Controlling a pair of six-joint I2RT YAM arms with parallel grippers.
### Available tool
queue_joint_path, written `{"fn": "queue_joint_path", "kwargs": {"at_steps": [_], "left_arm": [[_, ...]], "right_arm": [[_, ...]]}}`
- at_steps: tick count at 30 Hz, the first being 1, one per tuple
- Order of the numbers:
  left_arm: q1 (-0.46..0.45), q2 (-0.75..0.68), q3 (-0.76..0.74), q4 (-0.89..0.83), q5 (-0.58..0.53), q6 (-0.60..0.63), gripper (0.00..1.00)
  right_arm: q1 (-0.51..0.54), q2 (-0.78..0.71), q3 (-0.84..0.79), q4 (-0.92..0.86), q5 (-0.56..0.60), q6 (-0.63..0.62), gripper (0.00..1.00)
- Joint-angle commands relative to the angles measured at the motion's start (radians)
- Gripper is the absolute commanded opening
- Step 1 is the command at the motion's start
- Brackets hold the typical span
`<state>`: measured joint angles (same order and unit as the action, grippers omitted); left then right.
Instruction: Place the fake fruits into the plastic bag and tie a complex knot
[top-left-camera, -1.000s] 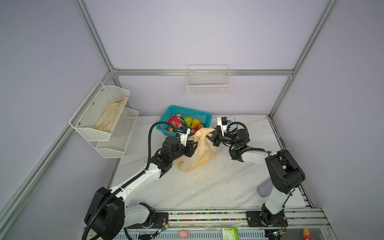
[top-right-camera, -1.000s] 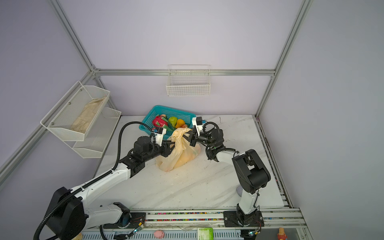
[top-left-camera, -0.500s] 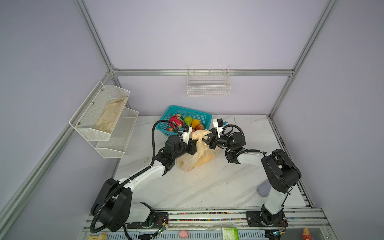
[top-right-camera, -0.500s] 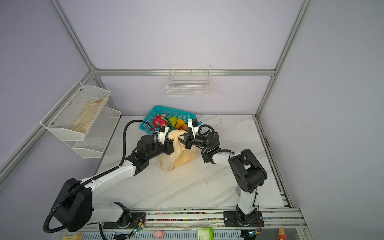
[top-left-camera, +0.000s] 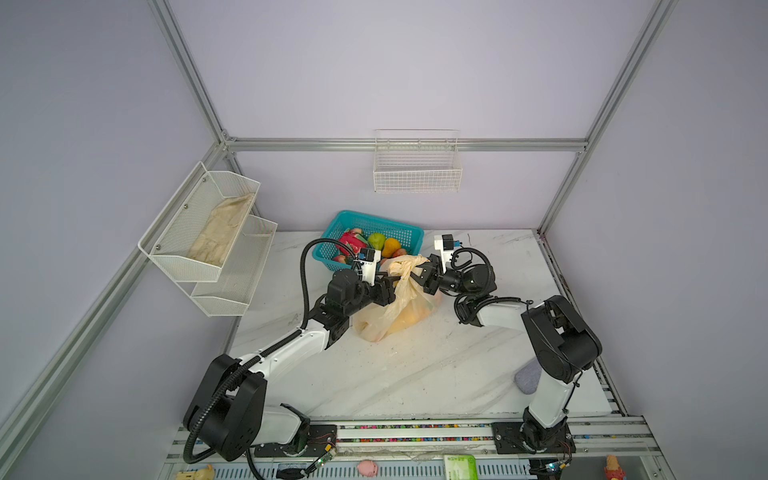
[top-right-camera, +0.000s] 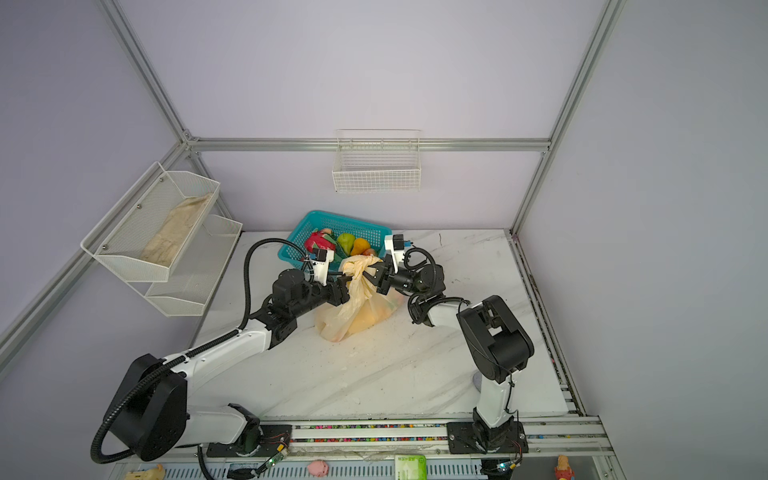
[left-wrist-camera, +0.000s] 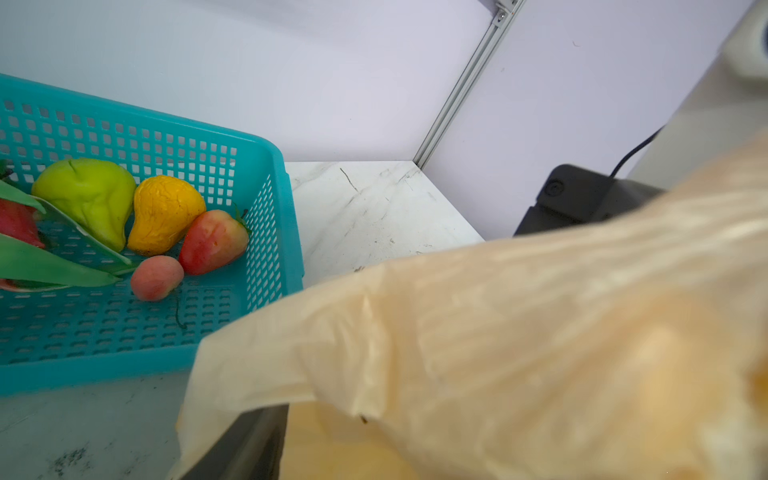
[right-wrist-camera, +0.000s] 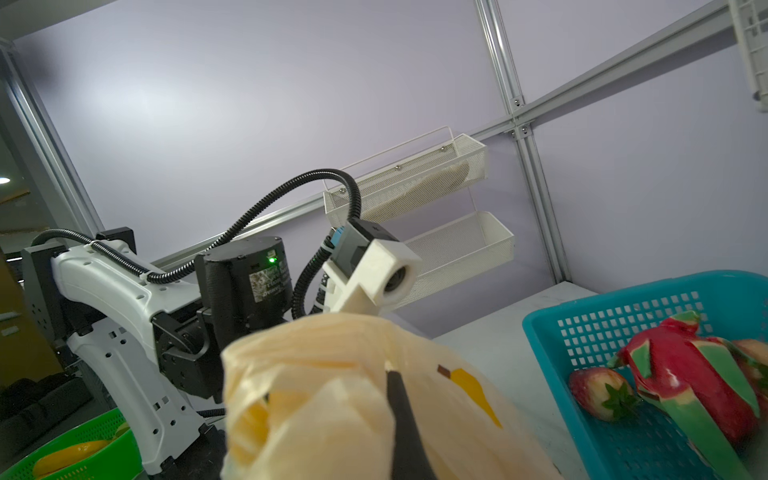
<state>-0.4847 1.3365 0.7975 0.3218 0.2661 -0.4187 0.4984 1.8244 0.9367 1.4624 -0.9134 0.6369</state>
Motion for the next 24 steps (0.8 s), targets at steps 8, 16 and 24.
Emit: {"fn": "queue_joint_path", "kwargs": {"at_steps": [8, 16, 24], "left_arm": [[0.036, -0.232, -0.008, -0.136, -0.023, -0.016, 0.59], [0.039, -0.169, 0.12, -0.103, 0.18, -0.133, 0.39], [0.038, -0.099, 0.177, -0.045, 0.22, -0.194, 0.35]], "right_arm": [[-0.034, -0.075, -0.011, -0.097, -0.062, -0.177, 0.0], [-0.034, -0.107, -0.01, -0.158, -0.056, -0.223, 0.0], [-0.032, -0.119, -0.014, -0.185, -0.054, -0.238, 0.0]]}}
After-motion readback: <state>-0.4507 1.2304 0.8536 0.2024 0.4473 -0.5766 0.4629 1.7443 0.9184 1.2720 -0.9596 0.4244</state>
